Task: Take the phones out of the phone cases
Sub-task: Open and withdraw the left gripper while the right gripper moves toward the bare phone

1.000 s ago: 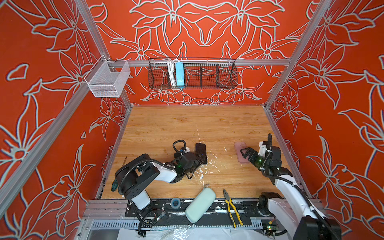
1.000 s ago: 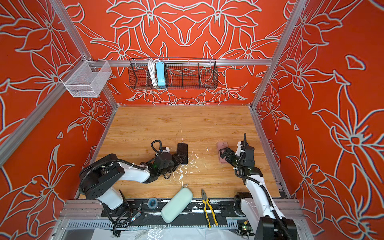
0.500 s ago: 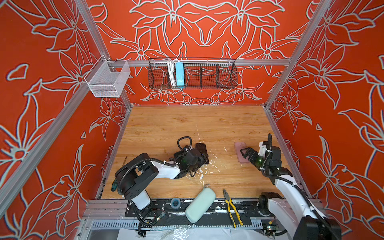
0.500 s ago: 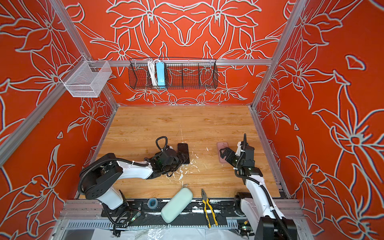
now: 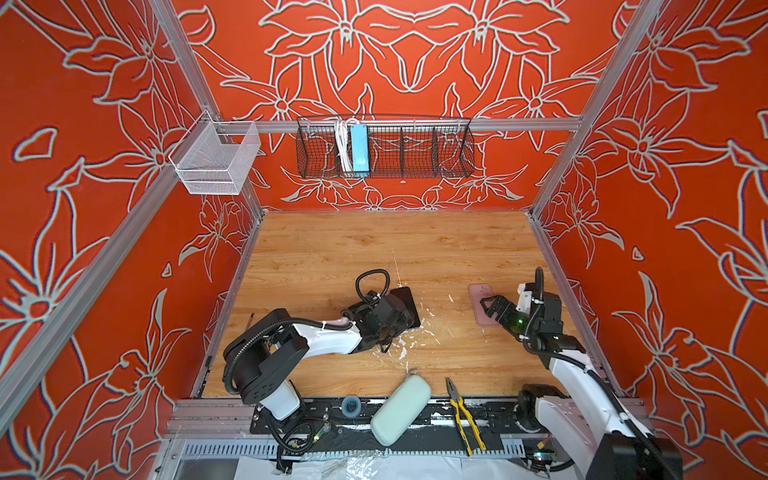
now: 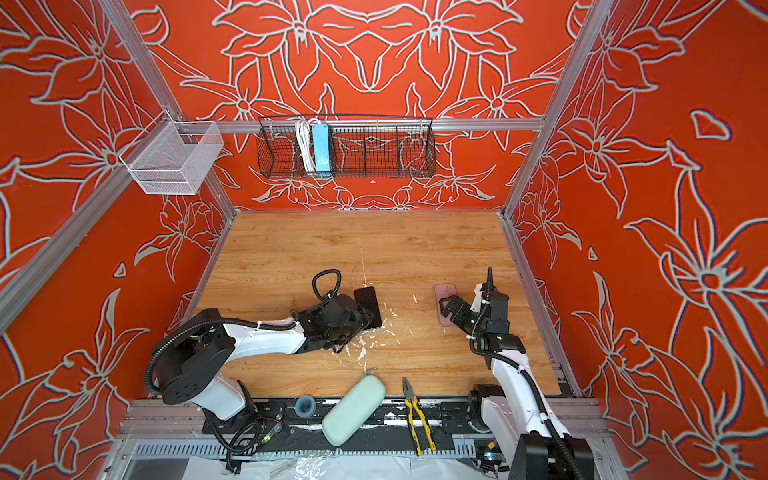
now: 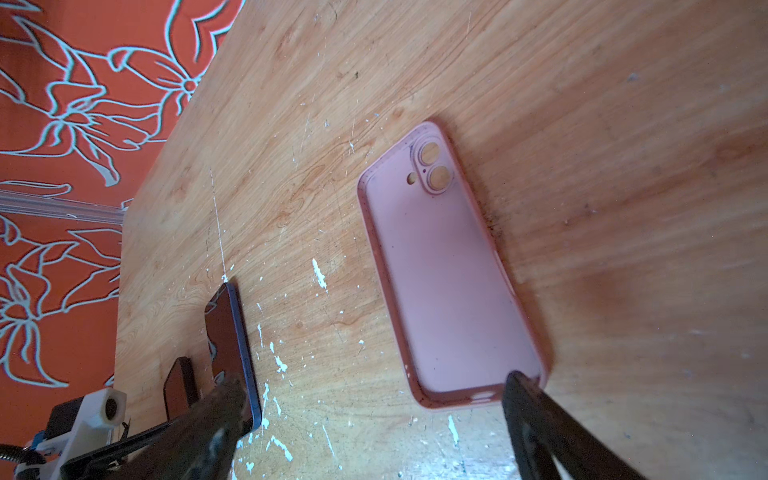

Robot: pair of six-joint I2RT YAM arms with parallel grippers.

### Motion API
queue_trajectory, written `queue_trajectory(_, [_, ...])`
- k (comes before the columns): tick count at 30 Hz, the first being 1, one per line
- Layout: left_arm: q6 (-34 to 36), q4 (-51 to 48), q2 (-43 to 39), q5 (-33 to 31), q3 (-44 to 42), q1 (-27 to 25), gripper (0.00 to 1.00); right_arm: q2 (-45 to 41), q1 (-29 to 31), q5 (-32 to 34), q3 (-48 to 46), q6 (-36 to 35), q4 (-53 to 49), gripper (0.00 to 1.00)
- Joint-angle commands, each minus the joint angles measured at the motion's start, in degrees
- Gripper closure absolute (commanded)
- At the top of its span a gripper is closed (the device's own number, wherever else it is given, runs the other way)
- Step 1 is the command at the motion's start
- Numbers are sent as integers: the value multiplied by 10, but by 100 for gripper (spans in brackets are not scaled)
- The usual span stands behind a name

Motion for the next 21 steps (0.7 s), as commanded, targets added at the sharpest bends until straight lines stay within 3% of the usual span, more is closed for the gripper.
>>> queue_trajectory(1, [4, -56, -11, -14, 10, -4, 25, 7, 9, -6, 24, -18, -29, 2])
queue_trajectory(3, [11, -64, -23, -20, 16, -4, 24, 11, 23, 3, 37, -30, -44, 2])
queue_trajectory(6, [37, -70, -57, -39, 22, -4, 8, 14, 64, 33, 57, -45, -63, 2])
queue_trajectory(9, [77, -86, -102, -68, 33, -4, 1, 23, 114, 60, 76, -51, -66, 2])
queue_trajectory(13, [125, -135, -160, -84, 47, 22, 3, 57, 176, 96, 106, -55, -67, 2])
queue_trajectory(16, [147, -176, -221, -67, 40, 73, 3, 87, 237, 132, 132, -57, -70, 2])
queue_trajectory(21, [226, -265, -327, -4, 46, 220, 3, 153, 361, 205, 175, -38, -53, 2])
